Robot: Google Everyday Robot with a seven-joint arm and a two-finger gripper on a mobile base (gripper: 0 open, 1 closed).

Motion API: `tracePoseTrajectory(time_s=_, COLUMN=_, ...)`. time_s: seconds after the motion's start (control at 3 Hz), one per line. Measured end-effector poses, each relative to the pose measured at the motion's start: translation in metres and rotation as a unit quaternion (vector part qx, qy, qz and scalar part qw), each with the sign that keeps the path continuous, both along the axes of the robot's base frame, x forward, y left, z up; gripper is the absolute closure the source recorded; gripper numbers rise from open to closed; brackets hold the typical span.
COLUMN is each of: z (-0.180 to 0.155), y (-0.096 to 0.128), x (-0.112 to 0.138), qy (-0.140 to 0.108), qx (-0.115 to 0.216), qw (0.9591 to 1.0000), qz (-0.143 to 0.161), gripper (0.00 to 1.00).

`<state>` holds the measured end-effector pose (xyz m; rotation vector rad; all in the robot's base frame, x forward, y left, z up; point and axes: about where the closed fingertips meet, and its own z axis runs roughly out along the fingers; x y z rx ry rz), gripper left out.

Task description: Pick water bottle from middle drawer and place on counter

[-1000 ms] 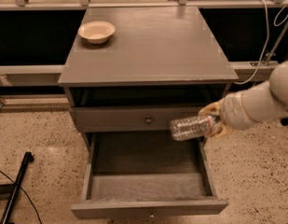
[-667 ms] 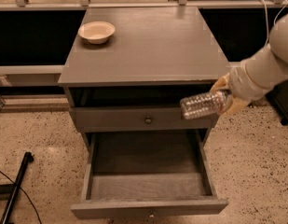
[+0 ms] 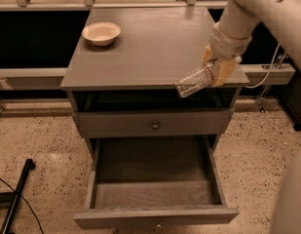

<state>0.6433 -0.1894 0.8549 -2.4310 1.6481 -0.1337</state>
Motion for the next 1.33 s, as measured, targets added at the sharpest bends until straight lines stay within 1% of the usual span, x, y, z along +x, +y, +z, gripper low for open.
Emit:
tracePoseTrajectory(time_s=0.33, z=-0.001, y=0.056, x=0.027, qy=0.037, qx=0.04, qw=0.9969, qz=0.057, gripper=1.0)
tracePoseTrajectory(time_s=0.67, z=0.027, y=0.092, x=0.054, qy=0.012, qx=0.087, qw=0.9931, qz=0.078, gripper=1.0)
tracePoseTrajectory(time_s=1.0, z=0.05, y=0.091, x=0.078, qy=-0.019, qx=0.13, qw=0.99, qz=0.052, gripper=1.0)
tracePoseTrajectory(time_s=1.33, z=0.044, y=0.082, x=0.093, qy=-0.017, qx=0.205, qw=0.9785, qz=0.01, gripper=1.0)
